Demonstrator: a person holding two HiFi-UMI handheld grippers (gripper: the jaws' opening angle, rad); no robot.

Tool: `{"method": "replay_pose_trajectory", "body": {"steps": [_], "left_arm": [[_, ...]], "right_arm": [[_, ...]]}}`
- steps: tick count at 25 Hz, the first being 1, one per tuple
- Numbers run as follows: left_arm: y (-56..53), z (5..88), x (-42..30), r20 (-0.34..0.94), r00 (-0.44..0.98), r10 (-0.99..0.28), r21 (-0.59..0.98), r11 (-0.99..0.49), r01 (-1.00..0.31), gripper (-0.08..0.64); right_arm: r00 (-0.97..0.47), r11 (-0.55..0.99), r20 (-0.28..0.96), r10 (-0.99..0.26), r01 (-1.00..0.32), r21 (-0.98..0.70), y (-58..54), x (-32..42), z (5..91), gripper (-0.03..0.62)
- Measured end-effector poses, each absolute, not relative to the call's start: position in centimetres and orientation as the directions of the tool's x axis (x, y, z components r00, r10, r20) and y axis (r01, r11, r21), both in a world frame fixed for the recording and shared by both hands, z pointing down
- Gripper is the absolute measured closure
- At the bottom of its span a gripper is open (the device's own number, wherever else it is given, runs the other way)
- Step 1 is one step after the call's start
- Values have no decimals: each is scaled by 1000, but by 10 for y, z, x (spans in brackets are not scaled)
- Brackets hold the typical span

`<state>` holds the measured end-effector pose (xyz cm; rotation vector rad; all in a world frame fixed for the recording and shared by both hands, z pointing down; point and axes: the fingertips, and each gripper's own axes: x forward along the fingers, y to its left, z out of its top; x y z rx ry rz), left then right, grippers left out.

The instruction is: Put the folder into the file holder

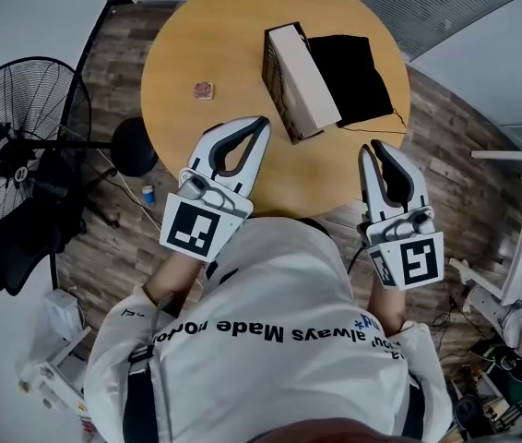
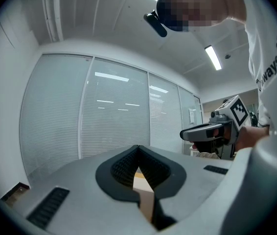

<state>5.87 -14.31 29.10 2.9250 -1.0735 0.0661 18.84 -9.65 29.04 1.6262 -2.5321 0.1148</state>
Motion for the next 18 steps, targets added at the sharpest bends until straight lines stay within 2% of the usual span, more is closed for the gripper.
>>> {"method": "replay_pose_trajectory", "body": {"steps": [18], "left_arm": [[-151, 288, 55, 39, 756, -653, 12, -757, -654, 537]], "right_arm": [[-419, 425, 141, -897, -905, 13, -102, 183, 285, 531]]}}
